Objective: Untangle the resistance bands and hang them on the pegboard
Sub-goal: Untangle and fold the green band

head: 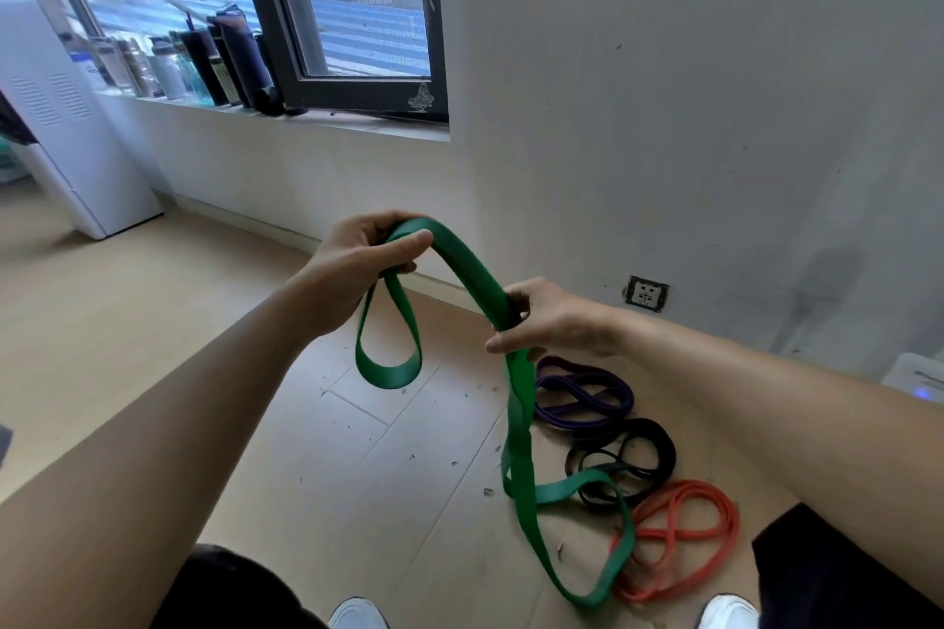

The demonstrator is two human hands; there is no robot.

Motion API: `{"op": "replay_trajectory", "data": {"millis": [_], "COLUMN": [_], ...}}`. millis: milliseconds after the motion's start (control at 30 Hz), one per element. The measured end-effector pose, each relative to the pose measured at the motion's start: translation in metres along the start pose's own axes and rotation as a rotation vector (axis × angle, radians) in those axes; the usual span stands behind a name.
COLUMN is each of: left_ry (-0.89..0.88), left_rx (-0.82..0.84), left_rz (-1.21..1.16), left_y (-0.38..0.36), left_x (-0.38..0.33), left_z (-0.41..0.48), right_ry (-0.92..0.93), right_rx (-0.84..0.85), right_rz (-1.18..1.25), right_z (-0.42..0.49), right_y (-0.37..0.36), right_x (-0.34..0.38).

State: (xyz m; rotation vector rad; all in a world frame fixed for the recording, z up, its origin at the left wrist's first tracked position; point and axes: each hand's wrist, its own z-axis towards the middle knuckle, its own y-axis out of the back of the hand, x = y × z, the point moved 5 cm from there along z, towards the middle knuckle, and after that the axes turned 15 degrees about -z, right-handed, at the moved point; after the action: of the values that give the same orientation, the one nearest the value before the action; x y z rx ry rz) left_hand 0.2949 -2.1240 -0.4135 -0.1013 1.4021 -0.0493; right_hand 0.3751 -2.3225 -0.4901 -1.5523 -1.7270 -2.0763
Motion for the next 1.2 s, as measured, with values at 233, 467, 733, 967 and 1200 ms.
{"op": "replay_trajectory", "data": {"millis": [233, 467, 733, 967, 1200], "left_ry": [0.140, 0.262, 0.024, 0.066, 0.037], "left_rx": [0.083, 0.328, 0.220, 0.265, 0.199], "left_rz": [0.131, 0.325, 0.051, -0.003, -0.102], "left_y": [0.036, -0.013, -0.058, -0.067, -0.052], "left_x": [0.018, 0.034, 0.000, -0.002, -0.011], "left_z": [-0.007, -0.008, 0.005, -0.001, -0.007], "right_ry": [0.064, 0.189, 0.280, 0.263, 0.069], "right_rx": [-0.065, -0.265, -0.366, -0.282, 0.130], "right_rz": [-0.109, -0.161, -0.314, -0.139, -0.021], "right_z": [-0.021, -0.038, -0.045, -0.047, -0.032], "right_y": [0.039, 0.053, 0.055, 0.058, 0.017], "right_x": [0.023, 0.054, 0.077, 0.080, 0.045]}}
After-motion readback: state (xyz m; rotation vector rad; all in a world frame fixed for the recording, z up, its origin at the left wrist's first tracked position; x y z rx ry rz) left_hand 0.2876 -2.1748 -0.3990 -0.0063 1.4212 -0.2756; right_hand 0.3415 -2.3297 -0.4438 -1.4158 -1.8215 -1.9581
